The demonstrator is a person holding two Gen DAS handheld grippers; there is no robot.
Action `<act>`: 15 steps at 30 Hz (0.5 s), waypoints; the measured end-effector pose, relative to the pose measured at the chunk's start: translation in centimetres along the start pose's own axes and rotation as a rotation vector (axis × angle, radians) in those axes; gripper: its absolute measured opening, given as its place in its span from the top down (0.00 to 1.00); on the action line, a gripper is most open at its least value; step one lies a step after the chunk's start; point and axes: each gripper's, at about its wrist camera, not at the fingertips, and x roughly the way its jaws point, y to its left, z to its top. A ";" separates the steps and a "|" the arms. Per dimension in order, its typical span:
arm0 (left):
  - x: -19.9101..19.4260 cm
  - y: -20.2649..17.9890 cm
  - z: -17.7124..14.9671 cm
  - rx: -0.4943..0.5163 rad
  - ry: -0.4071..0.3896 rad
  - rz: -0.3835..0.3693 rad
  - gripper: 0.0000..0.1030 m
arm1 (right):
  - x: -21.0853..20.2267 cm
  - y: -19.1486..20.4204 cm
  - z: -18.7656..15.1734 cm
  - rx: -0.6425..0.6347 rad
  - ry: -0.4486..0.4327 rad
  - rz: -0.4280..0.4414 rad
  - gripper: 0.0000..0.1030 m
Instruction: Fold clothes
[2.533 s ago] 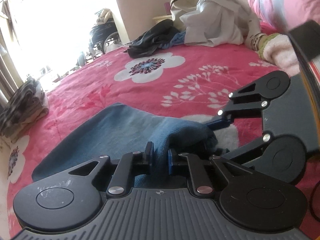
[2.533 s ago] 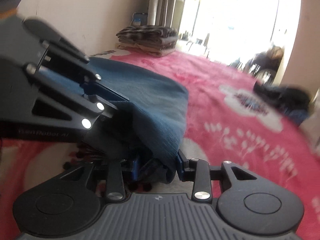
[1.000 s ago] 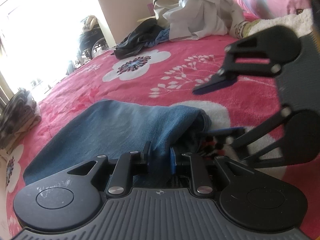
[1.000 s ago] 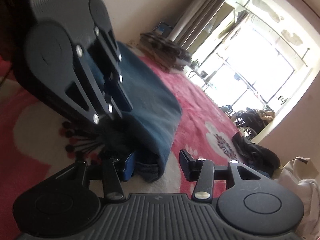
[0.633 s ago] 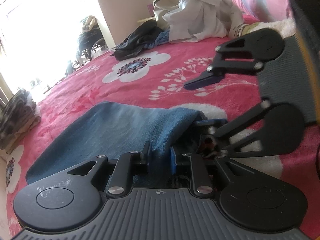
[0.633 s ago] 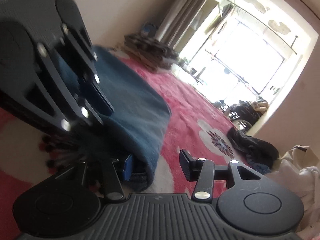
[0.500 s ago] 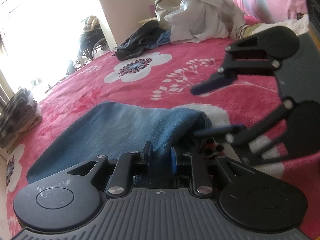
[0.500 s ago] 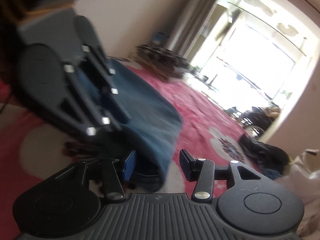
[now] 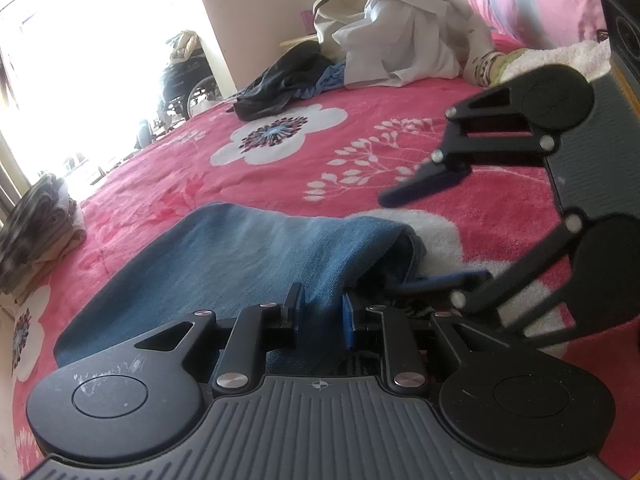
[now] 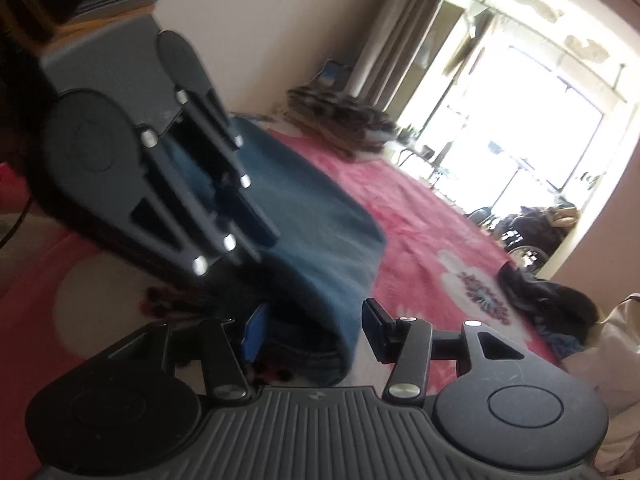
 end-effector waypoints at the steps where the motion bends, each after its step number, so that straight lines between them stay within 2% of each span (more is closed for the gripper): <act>1: 0.0 0.0 0.0 -0.002 0.000 0.000 0.81 | 0.1 0.1 -0.1 -0.006 0.014 0.001 0.48; 3: 0.0 -0.1 0.0 -0.001 0.001 0.002 0.81 | 0.8 -0.2 -0.3 0.009 0.037 -0.018 0.48; 6: 0.0 -0.1 0.0 0.003 0.002 0.003 0.81 | 1.2 -0.5 -0.1 0.033 0.026 -0.039 0.48; 15: 0.2 -0.5 -0.3 0.041 0.009 0.003 0.80 | 1.6 -1.1 0.0 0.106 0.024 -0.048 0.48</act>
